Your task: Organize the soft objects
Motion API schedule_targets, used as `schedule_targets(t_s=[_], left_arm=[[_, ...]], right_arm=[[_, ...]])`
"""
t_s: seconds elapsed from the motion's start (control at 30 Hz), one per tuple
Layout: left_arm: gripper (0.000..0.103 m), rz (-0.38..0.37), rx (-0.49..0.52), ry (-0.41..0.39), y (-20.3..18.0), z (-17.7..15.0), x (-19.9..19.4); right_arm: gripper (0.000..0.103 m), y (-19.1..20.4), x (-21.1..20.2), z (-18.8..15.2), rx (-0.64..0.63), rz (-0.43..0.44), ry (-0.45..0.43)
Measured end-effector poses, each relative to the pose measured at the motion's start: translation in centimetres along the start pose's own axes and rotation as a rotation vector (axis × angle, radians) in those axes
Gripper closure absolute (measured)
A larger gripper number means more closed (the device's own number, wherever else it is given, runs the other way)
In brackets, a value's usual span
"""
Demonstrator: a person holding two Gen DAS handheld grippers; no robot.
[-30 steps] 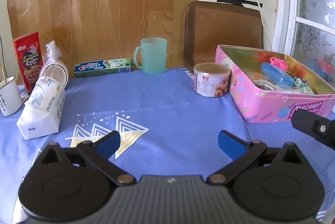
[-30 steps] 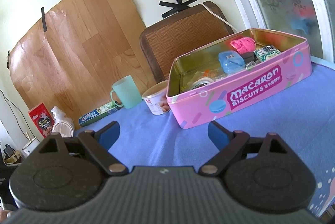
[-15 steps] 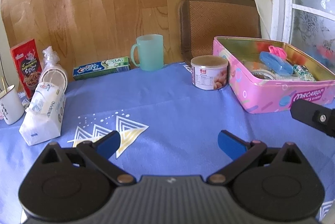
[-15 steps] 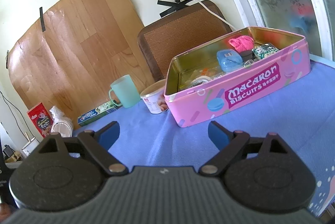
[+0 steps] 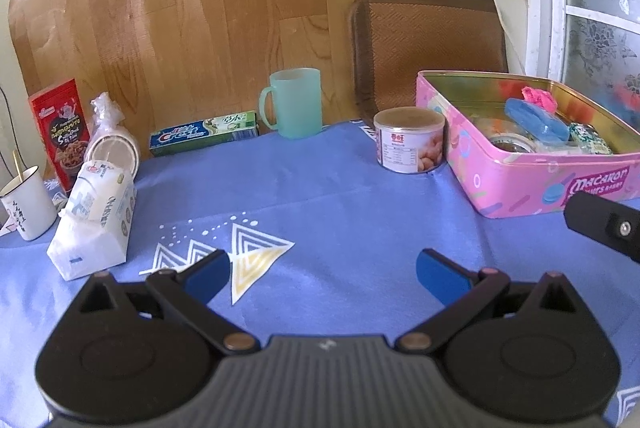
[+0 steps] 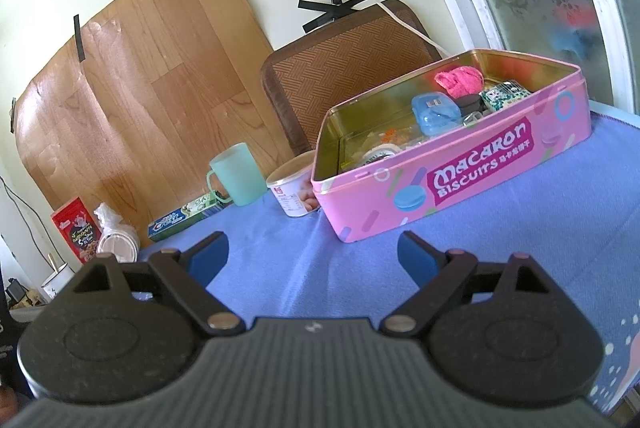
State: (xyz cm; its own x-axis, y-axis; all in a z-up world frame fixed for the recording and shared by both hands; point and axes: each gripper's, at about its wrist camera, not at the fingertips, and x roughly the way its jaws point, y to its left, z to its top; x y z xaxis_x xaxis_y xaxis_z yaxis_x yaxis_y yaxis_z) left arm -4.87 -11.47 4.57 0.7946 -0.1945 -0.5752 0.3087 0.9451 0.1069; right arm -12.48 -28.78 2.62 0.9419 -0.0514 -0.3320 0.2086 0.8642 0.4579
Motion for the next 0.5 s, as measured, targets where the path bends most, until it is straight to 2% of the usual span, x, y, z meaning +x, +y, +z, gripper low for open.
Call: schedule_targets(t_s=[0.17,0.37,0.5], left_arm=[[0.0,0.017,-0.003,-0.017,0.0,0.1,-0.3],[0.0,0.107,-0.011,-0.106,0.2,0.4,-1.8],[0.0,0.129,-0.035,-0.157,0.6,0.6,-2.7]], right_arm=[[0.01,-0.1,0.0,0.0,0.001,-0.001,0.0],[0.01,0.0,-0.2,-0.1,0.005,-0.005,-0.004],[0.01,0.1,-0.3,-0.1,0.005,-0.008,-0.01]])
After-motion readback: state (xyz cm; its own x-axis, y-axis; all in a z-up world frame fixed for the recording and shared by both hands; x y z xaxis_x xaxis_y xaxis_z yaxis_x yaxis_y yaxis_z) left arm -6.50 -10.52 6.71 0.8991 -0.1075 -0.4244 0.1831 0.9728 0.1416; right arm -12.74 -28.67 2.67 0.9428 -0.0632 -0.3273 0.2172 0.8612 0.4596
